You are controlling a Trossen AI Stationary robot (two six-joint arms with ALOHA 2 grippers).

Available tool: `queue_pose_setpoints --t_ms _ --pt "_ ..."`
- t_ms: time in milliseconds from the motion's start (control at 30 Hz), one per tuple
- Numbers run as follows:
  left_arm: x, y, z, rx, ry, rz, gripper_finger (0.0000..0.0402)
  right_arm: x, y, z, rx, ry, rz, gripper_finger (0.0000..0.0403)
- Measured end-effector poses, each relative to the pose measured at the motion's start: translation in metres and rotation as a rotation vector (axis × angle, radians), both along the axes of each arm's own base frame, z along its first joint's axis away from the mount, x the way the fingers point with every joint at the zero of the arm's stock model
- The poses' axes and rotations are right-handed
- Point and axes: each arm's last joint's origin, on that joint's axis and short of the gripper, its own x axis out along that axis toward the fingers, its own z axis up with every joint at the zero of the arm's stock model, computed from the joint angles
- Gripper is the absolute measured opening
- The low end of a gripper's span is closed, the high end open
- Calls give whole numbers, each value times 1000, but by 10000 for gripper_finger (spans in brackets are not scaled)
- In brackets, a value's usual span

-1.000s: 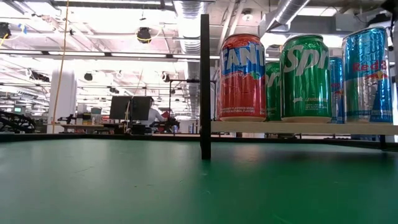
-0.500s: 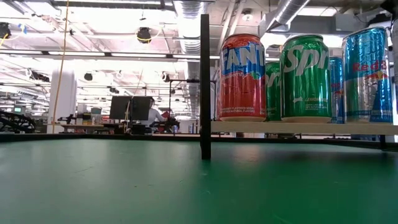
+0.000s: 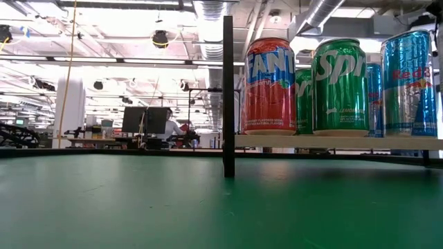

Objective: Place canned beverage on shelf
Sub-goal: Put the white soda can on the shelf

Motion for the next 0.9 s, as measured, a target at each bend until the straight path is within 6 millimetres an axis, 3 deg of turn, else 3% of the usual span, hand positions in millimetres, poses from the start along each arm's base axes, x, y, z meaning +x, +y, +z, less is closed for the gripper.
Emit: queue_pose_setpoints --t_ms 133,900 --pt "0 0 0 0 0 -3 332 1 3 -13 -16 16 -4 286" --pt "0 -1 0 23 -5 -23 332 -1 0 -11 31 38 3 286"
